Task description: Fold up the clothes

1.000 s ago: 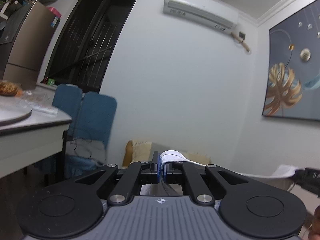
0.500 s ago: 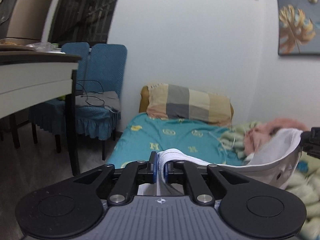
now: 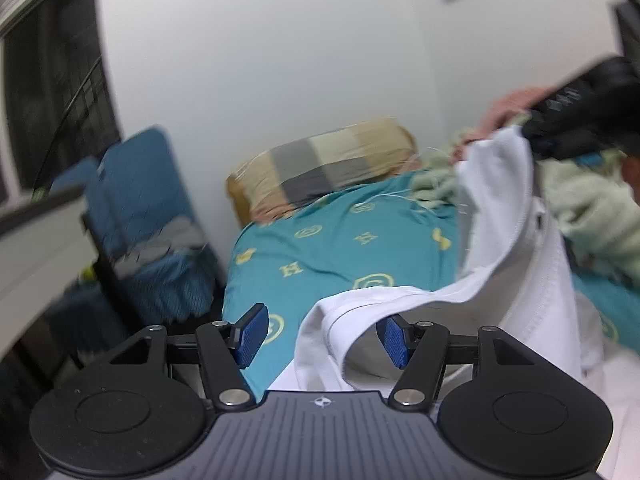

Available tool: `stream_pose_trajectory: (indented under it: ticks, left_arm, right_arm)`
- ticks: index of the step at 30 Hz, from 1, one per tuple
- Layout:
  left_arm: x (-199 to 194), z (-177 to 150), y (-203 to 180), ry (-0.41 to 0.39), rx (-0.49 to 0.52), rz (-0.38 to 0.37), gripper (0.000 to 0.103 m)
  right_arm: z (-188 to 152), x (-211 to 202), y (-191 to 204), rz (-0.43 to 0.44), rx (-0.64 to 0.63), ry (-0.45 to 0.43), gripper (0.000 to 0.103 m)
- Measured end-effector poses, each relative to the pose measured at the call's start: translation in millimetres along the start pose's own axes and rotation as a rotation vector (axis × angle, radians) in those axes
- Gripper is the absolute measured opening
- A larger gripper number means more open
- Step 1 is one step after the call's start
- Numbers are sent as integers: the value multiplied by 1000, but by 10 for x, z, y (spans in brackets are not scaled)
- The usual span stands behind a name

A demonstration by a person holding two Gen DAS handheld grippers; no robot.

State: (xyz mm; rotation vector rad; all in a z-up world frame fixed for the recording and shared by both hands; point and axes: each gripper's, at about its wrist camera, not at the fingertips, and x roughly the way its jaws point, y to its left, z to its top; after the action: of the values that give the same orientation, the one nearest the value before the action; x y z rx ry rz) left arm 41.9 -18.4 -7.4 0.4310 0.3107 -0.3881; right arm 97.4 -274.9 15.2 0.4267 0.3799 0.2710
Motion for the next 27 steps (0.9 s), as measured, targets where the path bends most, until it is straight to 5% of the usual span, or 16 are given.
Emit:
stream_pose_trajectory:
  ticks: [14, 21, 27]
  left_arm:
    - [159, -56, -993, -48, 369, -93, 50]
    - [93, -141, -841, 4, 368, -72, 50]
    - [43, -223, -821, 1, 442, -32, 55]
  right_arm:
    - [-62, -81, 103, -16, -53, 26, 10]
    - [-56, -136, 52, -57, -38, 14, 10]
    - [-44, -193, 103, -10, -24, 14, 11]
